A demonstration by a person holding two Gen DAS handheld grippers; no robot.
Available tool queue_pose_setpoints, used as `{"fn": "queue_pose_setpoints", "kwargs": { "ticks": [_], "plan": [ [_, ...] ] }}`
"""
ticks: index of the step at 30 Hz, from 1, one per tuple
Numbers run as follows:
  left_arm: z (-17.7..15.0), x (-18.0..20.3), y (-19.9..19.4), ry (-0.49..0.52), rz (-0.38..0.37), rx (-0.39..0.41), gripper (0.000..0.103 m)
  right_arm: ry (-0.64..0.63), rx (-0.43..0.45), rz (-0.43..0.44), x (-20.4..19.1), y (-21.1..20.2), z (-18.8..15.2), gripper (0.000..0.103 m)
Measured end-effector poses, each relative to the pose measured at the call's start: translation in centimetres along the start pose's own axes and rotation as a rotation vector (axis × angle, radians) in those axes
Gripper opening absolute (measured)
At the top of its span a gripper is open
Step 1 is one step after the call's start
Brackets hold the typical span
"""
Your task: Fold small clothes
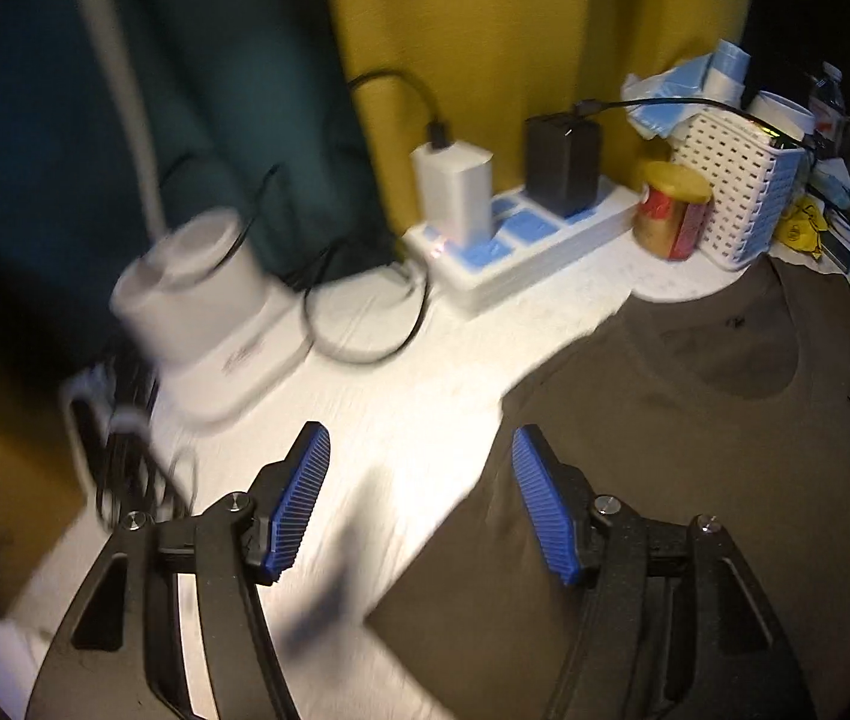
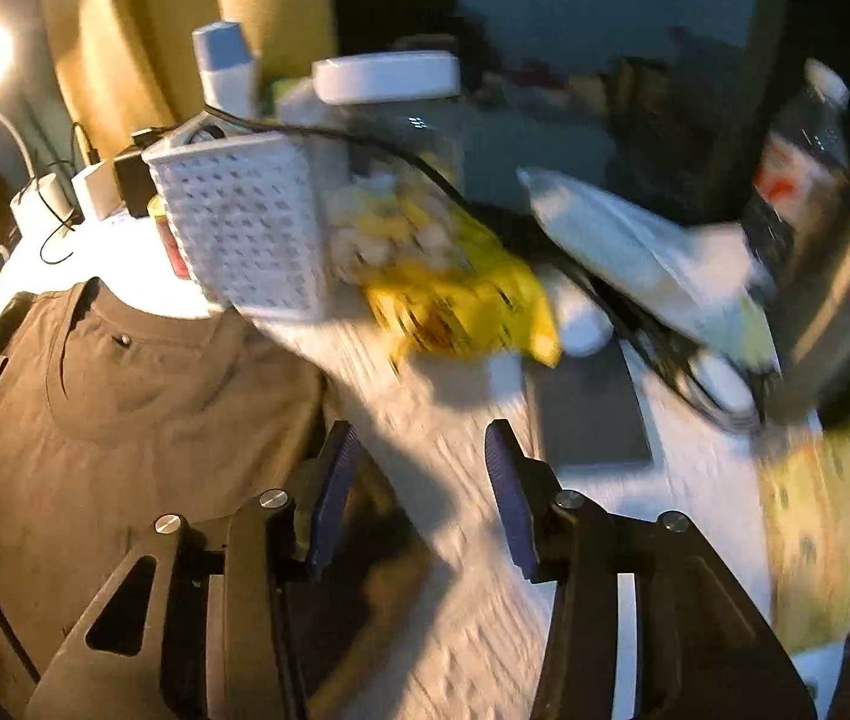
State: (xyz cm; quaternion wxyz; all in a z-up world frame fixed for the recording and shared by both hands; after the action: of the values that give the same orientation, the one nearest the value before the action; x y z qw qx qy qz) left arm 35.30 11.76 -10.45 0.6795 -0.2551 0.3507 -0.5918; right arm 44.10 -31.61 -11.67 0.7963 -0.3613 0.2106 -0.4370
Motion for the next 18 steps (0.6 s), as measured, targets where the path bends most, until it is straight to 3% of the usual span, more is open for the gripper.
{"fn": "queue_pose_setpoints", "kwargs": {
  "ticks": [8,11,12,13,14,15,17,18],
  "plan": [
    [-6.6,-1.1,-0.6,-0.136,-0.029,-0.097,0.063,0.197,-0.037,0.123,0.4,0.3,-3.7,0.047],
    [-8.0,-0.7,-0.9,-0.165,-0.076,-0.105,0.063,0.183,-0.026,0.120,-0.4,0.2,-4.1,0.045],
    [-8.2,-0.4,-1.0,-0.166,-0.090,-0.101,0.063,0.159,-0.027,0.104,-0.8,0.2,-4.1,0.033],
    [-8.2,-0.2,-1.1,-0.163,-0.091,-0.090,0.062,0.143,-0.031,0.093,-1.4,0.5,-4.1,0.004],
    [-8.2,0.0,-1.1,-0.155,-0.085,-0.079,0.052,0.128,-0.034,0.078,-1.7,0.6,-4.1,0.004],
    [-8.1,0.2,-1.2,-0.142,-0.072,-0.068,0.029,0.121,-0.034,0.071,-1.9,0.7,-4.0,0.004],
    [-7.7,0.4,-1.1,-0.124,-0.062,-0.068,0.006,0.093,-0.032,-0.002,-2.5,0.9,-3.8,0.004],
    [-7.5,0.4,-1.0,-0.120,-0.053,-0.070,0.003,0.074,-0.027,-0.059,-2.4,0.9,-3.7,0.004]
  ]
}}
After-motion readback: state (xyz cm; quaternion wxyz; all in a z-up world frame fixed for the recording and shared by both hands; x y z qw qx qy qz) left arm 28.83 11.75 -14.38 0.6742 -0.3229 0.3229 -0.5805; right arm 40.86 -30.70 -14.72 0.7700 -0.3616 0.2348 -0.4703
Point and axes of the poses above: each gripper's, at about its wrist camera, not at the fingertips, and y roughly the way its jaws point, x to its right, z to its top, the point moved 5 cm from there along y, roughly the way its jaws point, and after that the axes turned 6 degrees about z, right-handed, at the moved point
